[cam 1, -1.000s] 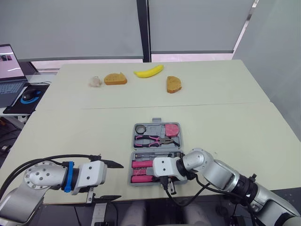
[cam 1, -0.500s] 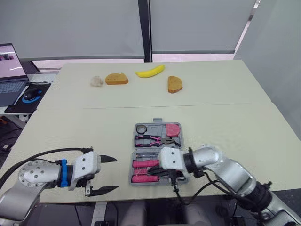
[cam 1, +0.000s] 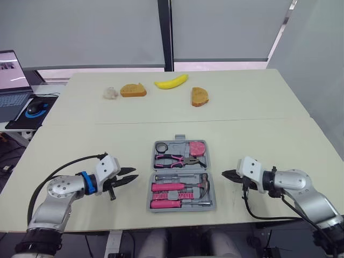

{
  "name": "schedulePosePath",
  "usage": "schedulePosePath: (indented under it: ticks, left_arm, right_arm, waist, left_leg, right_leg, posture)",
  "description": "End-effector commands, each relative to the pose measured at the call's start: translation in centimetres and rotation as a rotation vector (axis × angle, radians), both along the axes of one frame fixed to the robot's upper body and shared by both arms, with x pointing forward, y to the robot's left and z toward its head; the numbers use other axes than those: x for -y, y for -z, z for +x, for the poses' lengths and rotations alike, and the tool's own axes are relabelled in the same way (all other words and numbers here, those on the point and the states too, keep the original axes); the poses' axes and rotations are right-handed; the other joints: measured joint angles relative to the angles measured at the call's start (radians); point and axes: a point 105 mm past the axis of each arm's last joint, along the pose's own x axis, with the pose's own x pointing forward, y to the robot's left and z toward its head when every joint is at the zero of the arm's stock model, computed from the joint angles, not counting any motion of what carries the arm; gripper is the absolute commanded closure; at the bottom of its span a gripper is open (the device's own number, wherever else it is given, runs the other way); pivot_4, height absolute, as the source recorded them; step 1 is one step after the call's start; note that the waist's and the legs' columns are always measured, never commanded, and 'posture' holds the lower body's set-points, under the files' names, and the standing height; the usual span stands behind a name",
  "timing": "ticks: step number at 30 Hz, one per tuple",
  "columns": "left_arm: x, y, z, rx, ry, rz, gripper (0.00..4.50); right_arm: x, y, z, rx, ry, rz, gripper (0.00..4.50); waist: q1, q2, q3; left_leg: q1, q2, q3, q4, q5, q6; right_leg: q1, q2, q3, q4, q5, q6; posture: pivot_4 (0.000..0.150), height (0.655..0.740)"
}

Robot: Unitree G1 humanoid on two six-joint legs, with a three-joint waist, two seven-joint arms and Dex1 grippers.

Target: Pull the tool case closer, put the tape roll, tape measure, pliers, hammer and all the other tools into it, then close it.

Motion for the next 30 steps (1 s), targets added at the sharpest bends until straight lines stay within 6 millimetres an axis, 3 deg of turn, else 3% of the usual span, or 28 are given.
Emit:
schedulePosePath:
  ticks: [1,16,23,30]
  left_arm:
    - [1.1,0.1,1.3,0.033,0.041,0.019,4.48]
    - [4.2,1.9,2.8,0.031,0.12,0.036,4.48]
    - [4.9,2.1,2.4,0.027,0.15,0.033,4.48]
    - [6.3,2.0,1.6,0.007,0.191,0.0,4.48]
  right_arm:
    - [-0.1,0.0,1.3,0.046,-0.003,-0.013,4.5]
    - [-2.5,2.3,3.4,0.009,-0.064,-0.013,4.5]
    - [-4.8,2.7,3.1,-0.015,-0.15,-0.006,4.5]
    - [-5.8,2.4,3.0,-0.008,-0.176,0.007,4.5]
  waist:
    - [0.001,0.0,0.0]
    - [-0.009,0.0,0.0]
    - [-0.011,0.0,0.0]
    - [-0.015,0.0,0.0]
  left_leg:
    - [0.0,0.0,0.0,0.0,0.0,0.0]
    - [0.0,-0.001,0.0,0.001,0.0,0.0]
    - [0.0,-0.001,-0.001,0.002,0.0,0.0]
    - [0.0,-0.001,0.0,0.002,0.0,0.0]
  right_leg:
    - [0.0,0.0,0.0,0.0,0.0,0.0]
    - [0.0,0.0,0.0,0.001,0.0,0.0]
    - [-0.001,0.0,0.001,0.003,0.0,0.0]
    - [-0.002,0.0,0.001,0.006,0.0,0.0]
  posture:
    - [0.15,0.74]
    - [0.15,0.74]
    - [0.15,0.74]
    - [0.15,0.74]
